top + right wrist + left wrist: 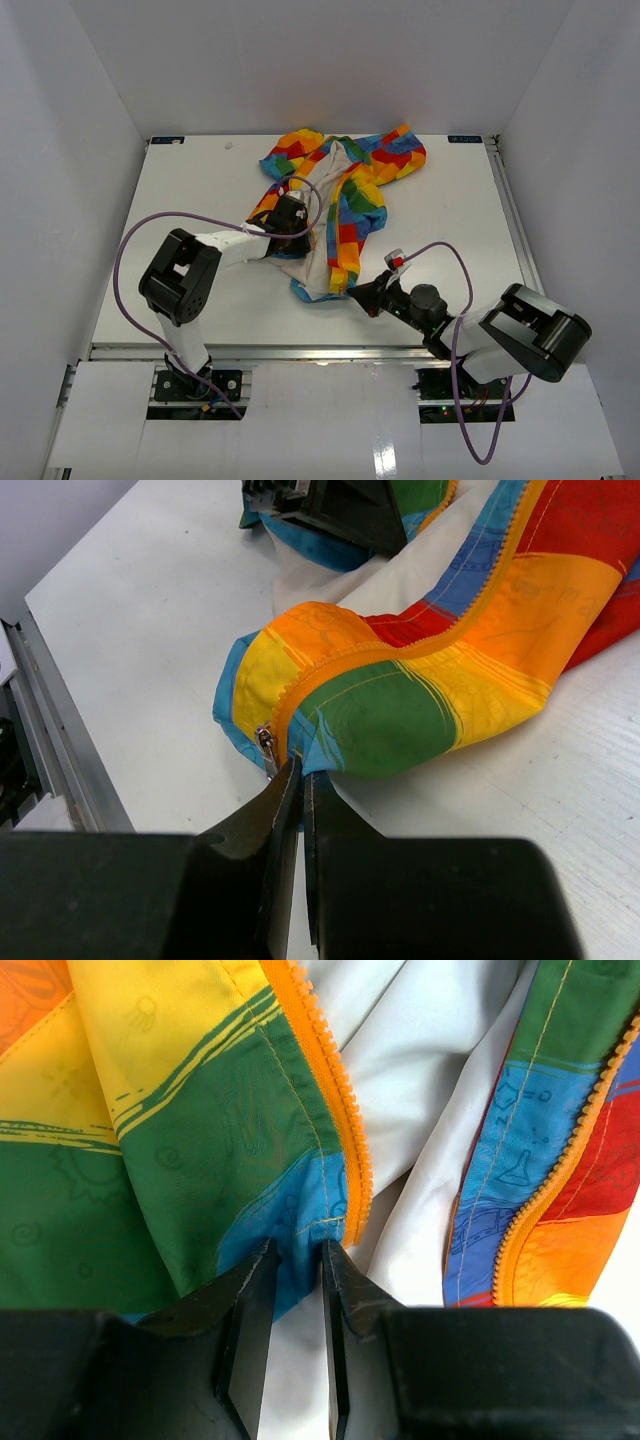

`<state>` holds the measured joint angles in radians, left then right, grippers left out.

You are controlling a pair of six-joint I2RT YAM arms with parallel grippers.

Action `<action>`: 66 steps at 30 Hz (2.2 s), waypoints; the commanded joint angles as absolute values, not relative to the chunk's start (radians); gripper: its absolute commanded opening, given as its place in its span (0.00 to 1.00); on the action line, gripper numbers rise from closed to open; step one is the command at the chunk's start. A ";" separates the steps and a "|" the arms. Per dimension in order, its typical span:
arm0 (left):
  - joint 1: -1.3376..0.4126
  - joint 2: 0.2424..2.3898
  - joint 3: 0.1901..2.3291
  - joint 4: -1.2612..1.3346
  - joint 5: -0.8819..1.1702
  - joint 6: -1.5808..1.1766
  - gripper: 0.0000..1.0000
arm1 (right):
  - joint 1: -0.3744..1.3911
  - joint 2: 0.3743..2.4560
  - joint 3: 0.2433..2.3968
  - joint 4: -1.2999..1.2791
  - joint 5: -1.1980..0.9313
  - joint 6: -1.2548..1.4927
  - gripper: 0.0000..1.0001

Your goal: Zip up the jacket

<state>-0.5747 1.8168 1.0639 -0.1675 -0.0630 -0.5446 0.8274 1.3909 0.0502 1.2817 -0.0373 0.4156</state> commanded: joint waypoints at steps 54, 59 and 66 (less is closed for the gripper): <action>-0.574 1.812 1.147 -0.195 -0.003 -0.546 0.02 | 0.836 1.448 -0.089 1.316 -0.038 0.410 0.08; -0.574 1.782 1.140 -0.196 -0.007 -0.546 0.00 | 0.836 1.449 -0.091 1.320 -0.037 0.408 0.08; -0.574 1.739 1.125 -0.193 -0.020 -0.531 0.30 | 0.836 1.451 -0.089 1.321 -0.037 0.408 0.08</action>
<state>-0.5743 1.8150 1.1137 -0.2023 -0.0164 -0.5446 0.8318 1.4430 0.0502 1.2587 -0.0483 0.4156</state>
